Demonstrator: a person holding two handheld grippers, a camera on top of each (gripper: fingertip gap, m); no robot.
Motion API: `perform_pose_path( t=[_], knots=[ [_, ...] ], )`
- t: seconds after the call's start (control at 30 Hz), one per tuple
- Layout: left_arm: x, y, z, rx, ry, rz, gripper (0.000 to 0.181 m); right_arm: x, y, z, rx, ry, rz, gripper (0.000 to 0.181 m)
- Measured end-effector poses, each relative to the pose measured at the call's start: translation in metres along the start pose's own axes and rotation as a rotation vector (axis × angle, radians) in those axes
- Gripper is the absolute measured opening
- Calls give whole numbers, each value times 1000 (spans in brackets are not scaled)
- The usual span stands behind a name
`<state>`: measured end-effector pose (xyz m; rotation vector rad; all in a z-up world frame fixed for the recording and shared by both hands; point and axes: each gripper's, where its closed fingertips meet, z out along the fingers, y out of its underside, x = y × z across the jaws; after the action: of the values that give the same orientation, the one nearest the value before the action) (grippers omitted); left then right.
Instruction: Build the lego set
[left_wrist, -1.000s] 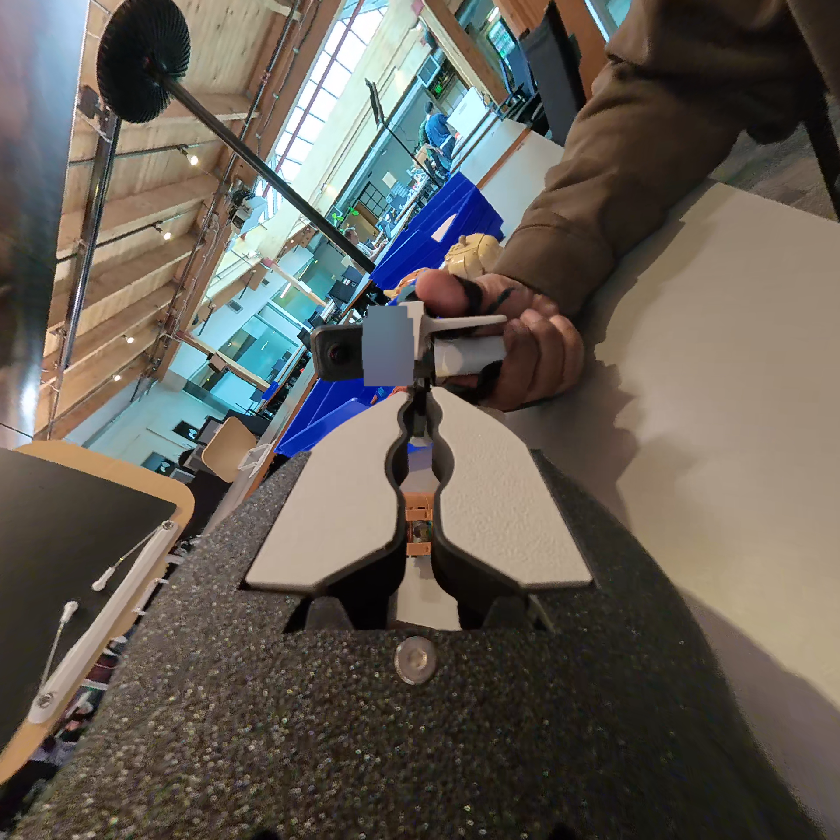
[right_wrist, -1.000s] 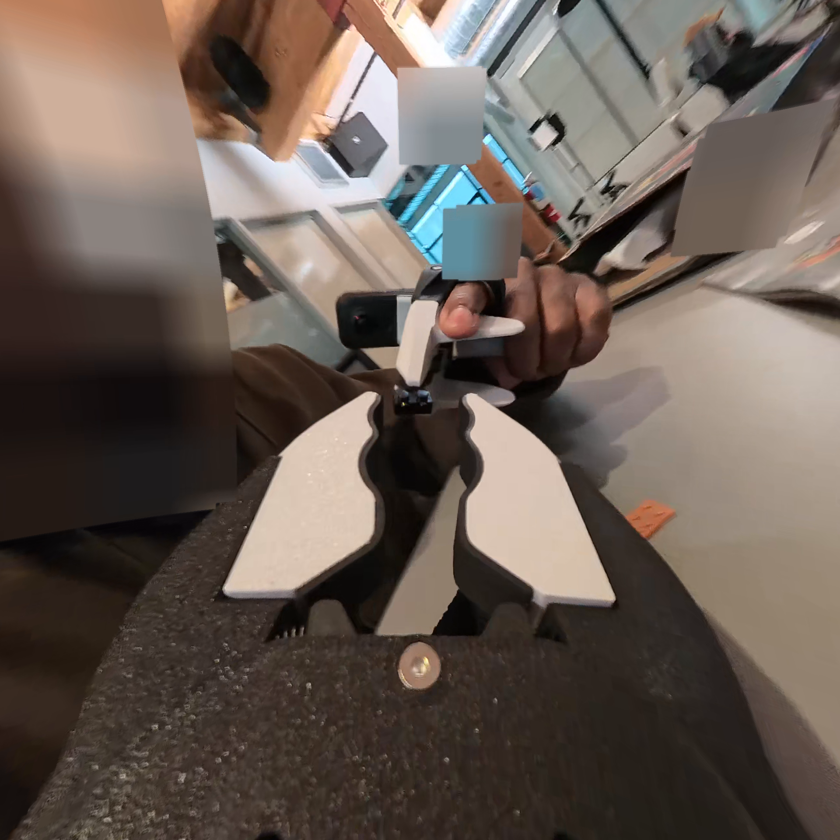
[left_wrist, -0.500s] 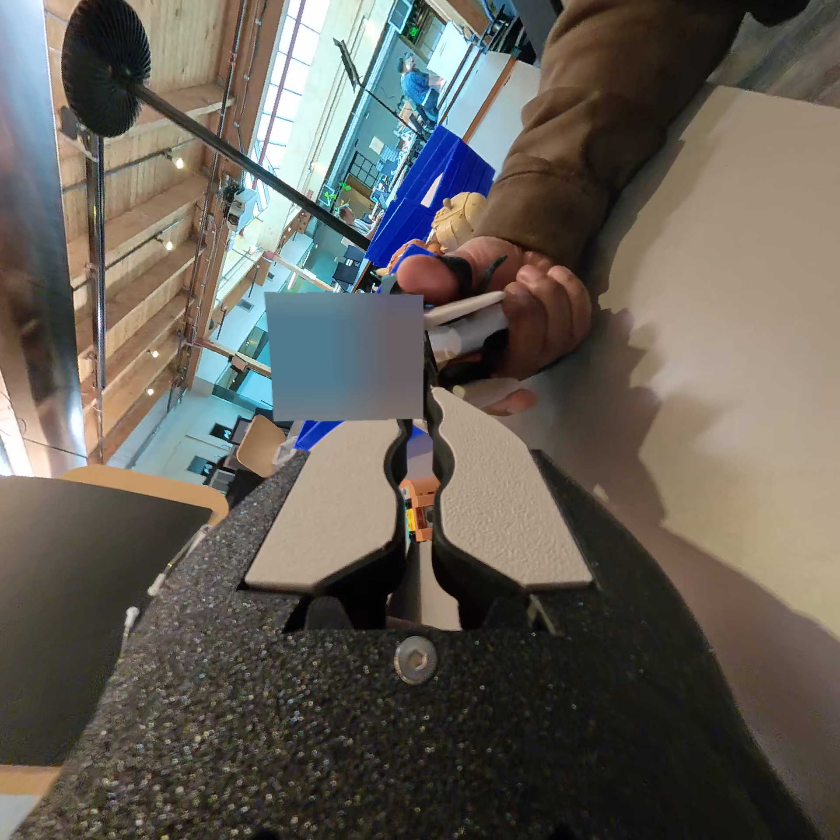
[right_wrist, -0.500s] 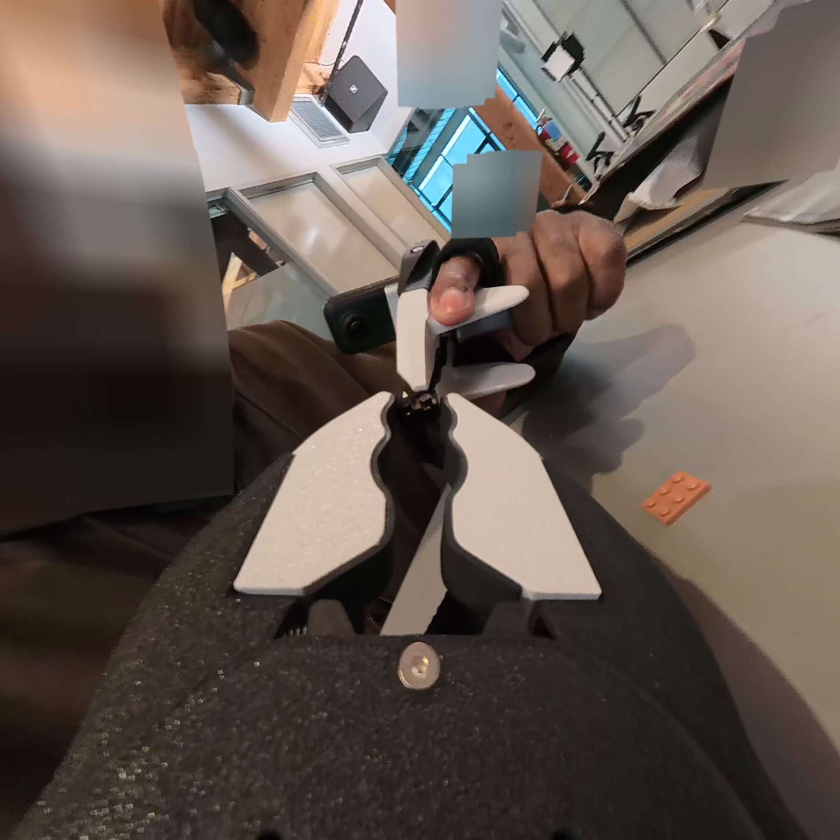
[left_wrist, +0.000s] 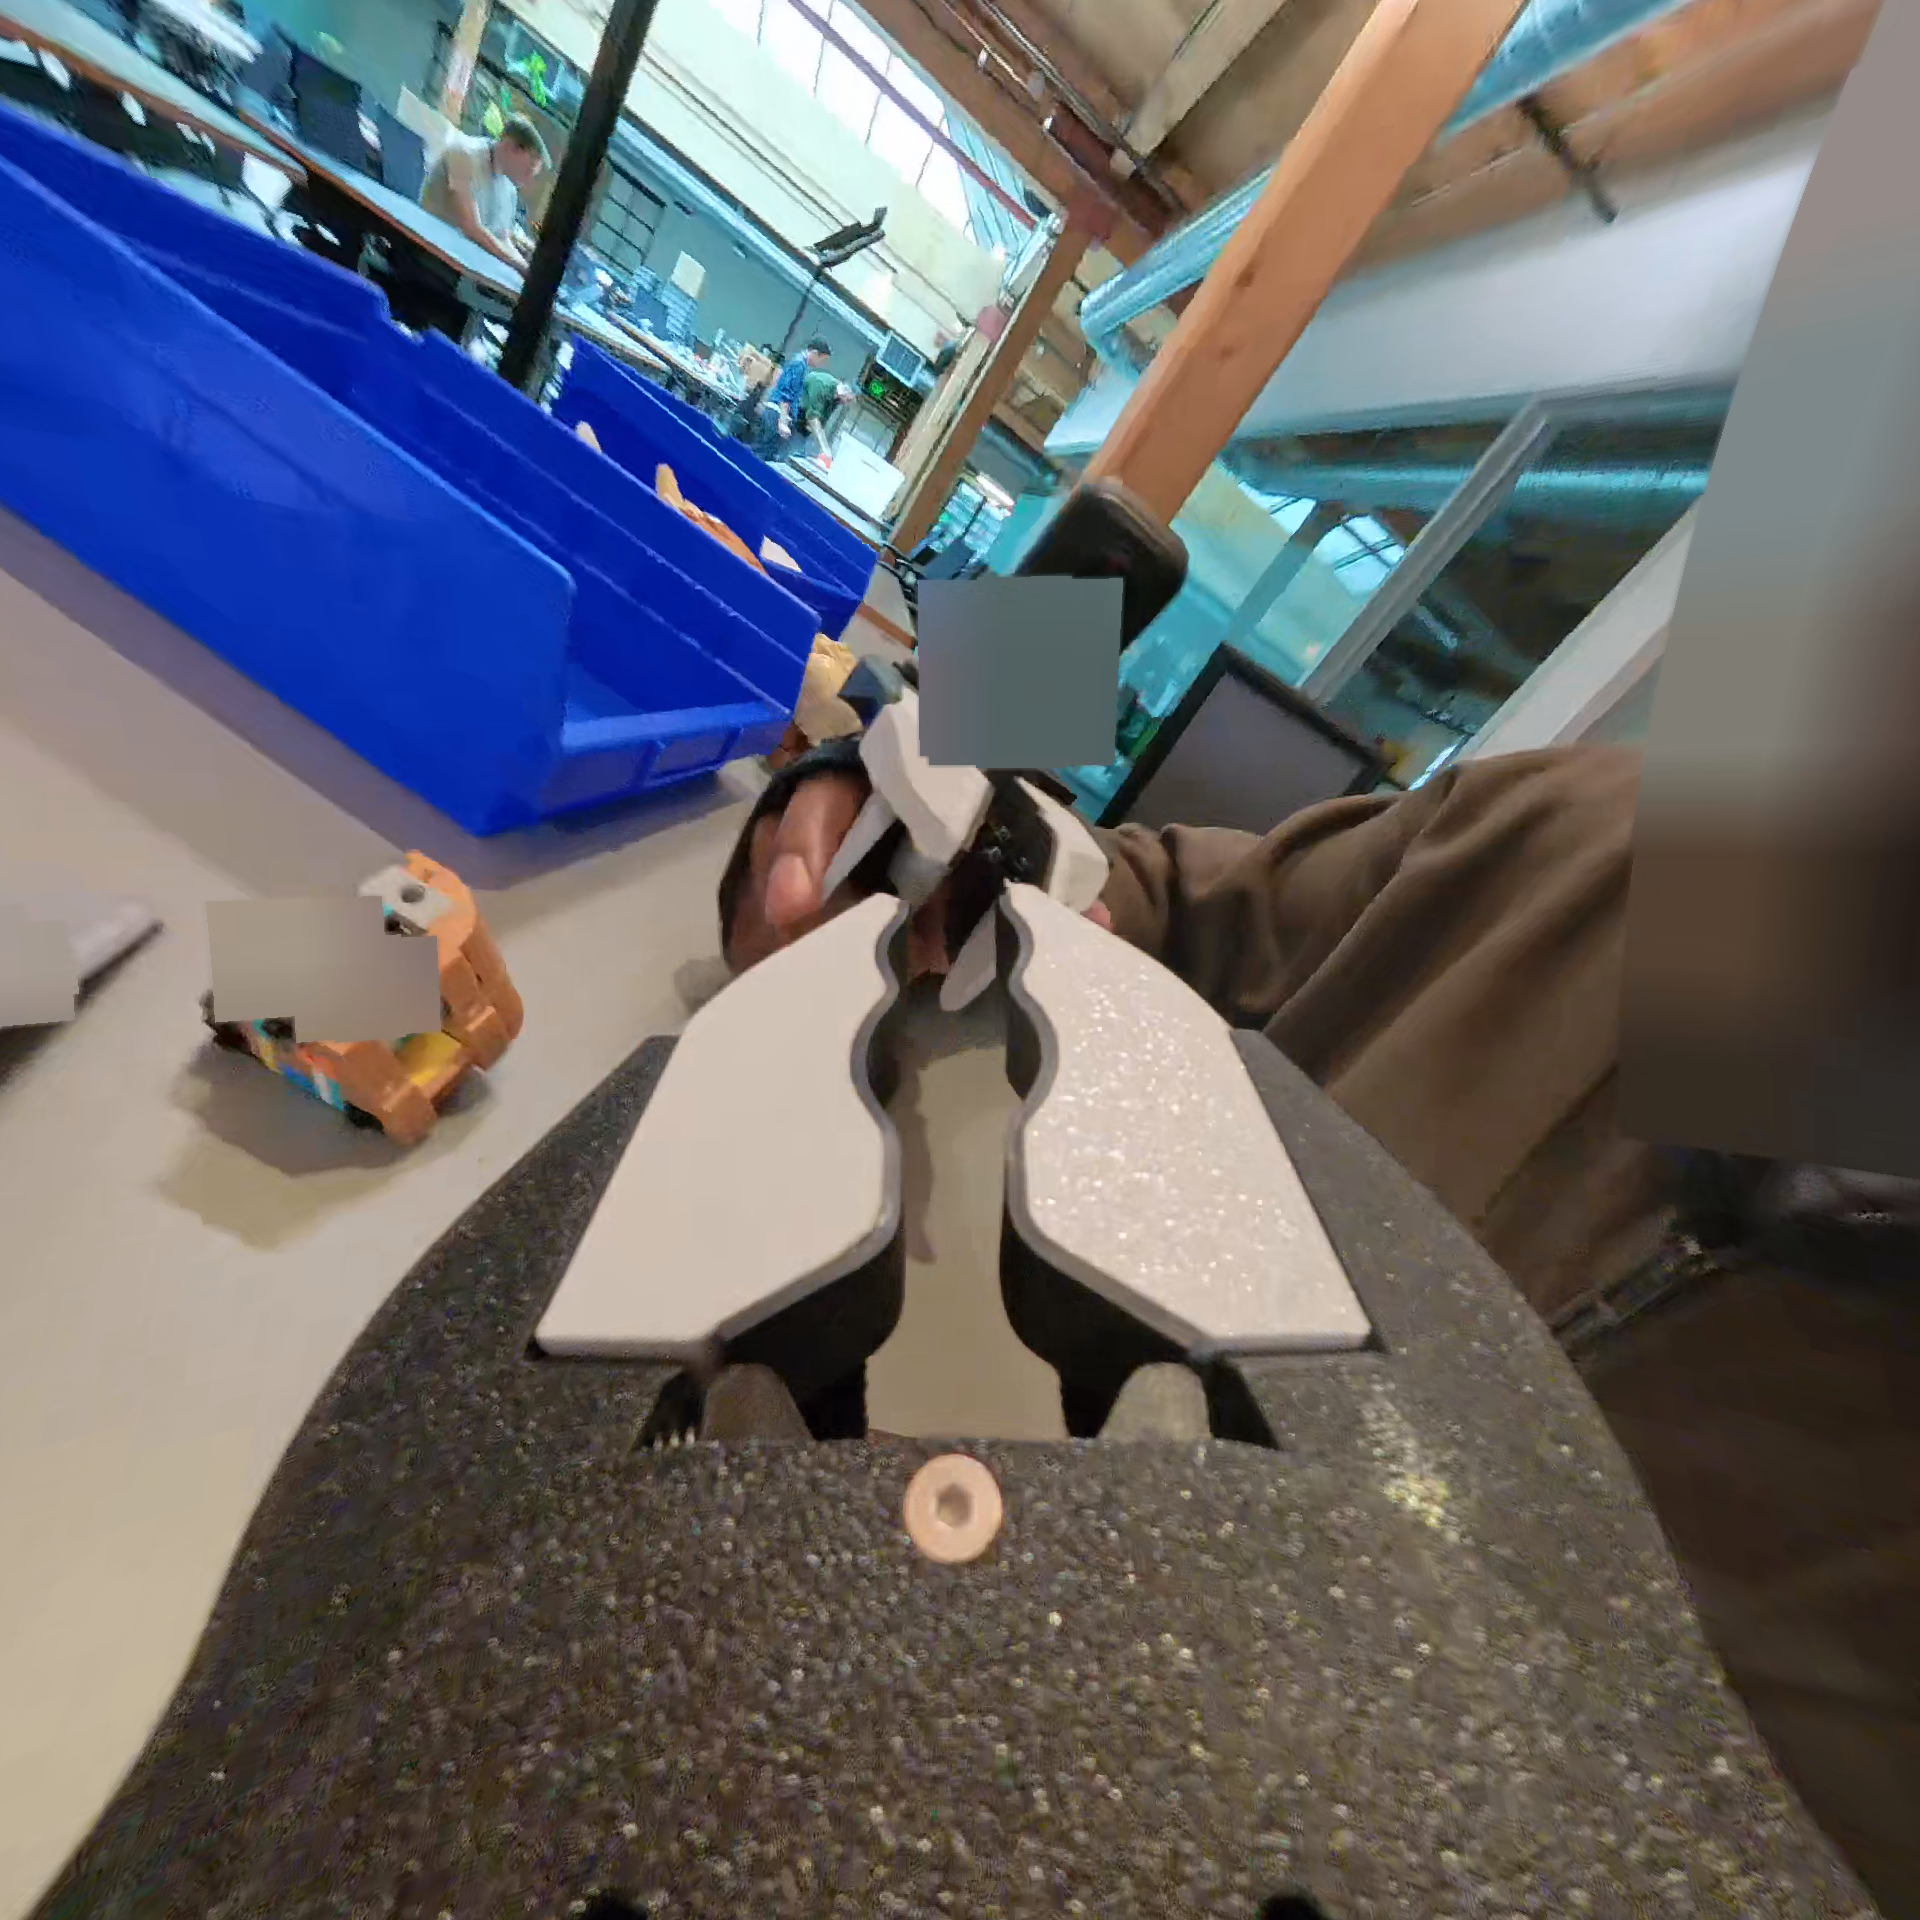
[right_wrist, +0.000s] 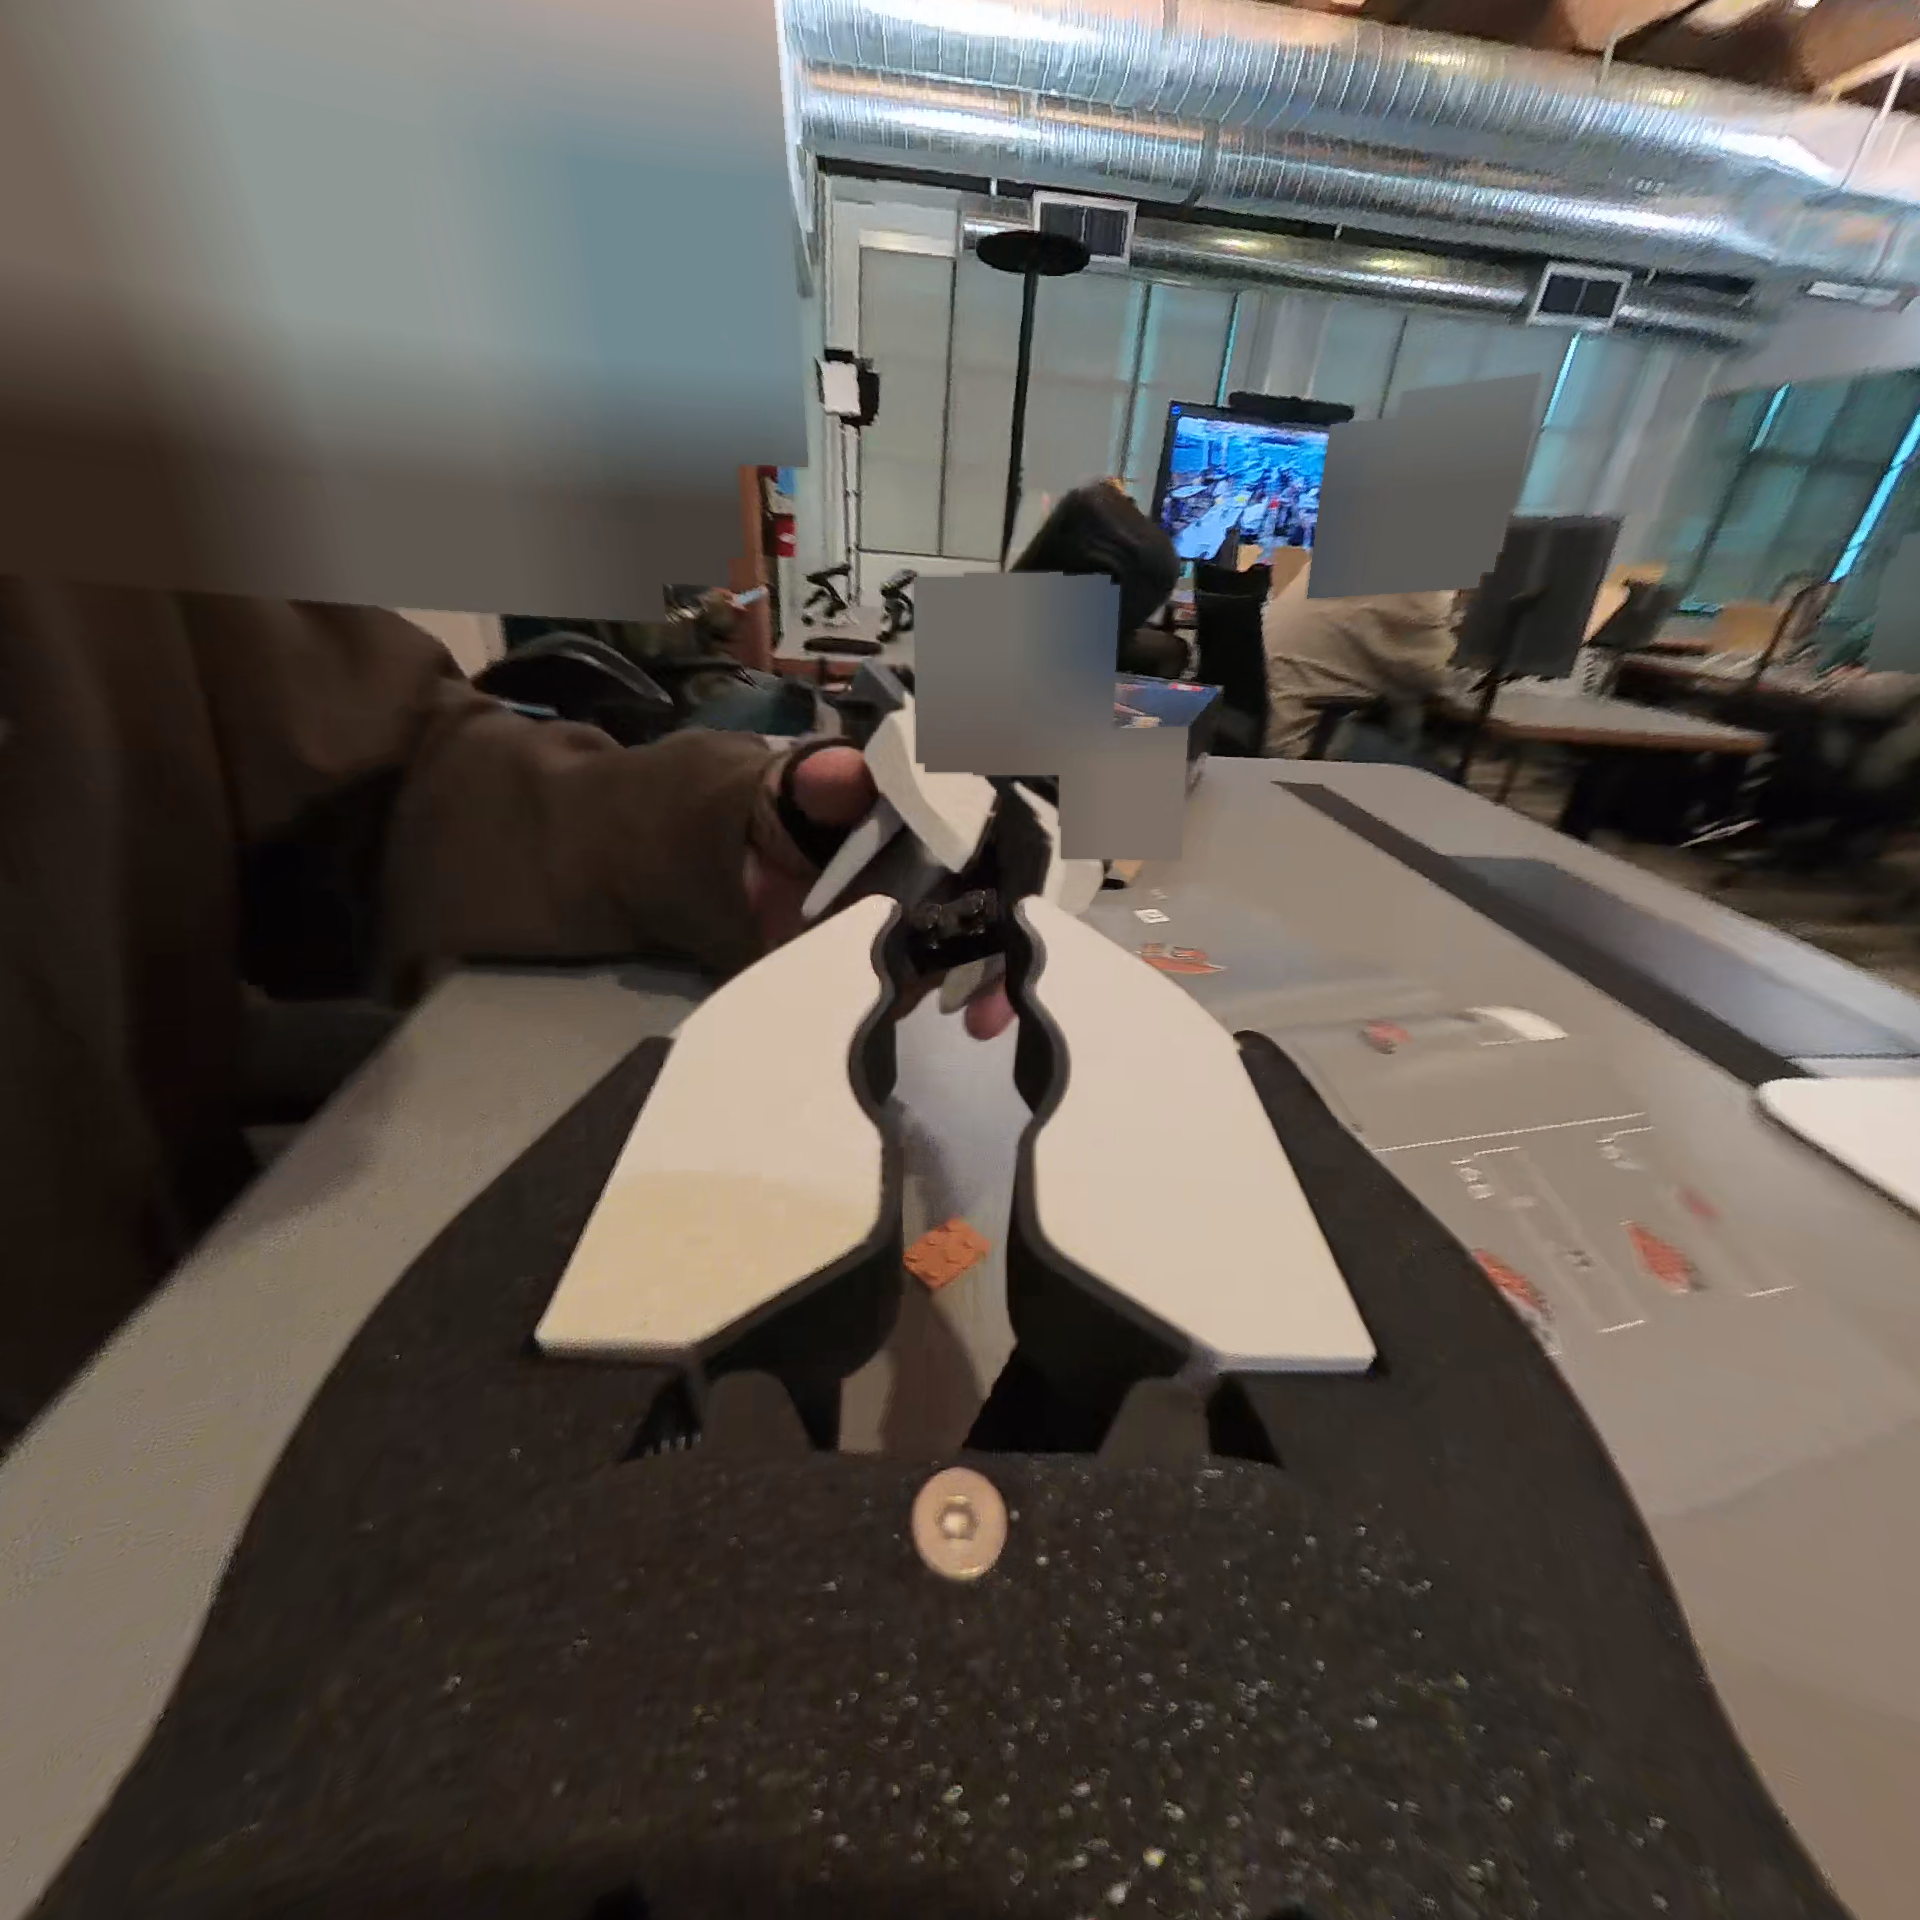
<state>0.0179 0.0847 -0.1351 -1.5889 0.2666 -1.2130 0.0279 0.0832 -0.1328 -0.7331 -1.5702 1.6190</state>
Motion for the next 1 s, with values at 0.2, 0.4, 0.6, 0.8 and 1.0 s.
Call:
perform_pose_path(
  t=[0.2,0.4,0.6,0.8,1.0],
  knots=[
    [7,15,10,-58,81,-129,16,-5,10,6,-67,46,-177,18],
    [5,20,12,-86,68,-109,6,-3,16,7,-110,73,-220,18],
    [-11,27,4,-241,-171,284,5,-4,26,8,-186,15,-97,27],
    [-24,44,-11,-529,-367,667,5,-5,45,5,-337,-27,-61,23],
    [-26,65,-12,-665,-358,729,5,-15,62,7,-449,-64,-120,16]
  ],
)
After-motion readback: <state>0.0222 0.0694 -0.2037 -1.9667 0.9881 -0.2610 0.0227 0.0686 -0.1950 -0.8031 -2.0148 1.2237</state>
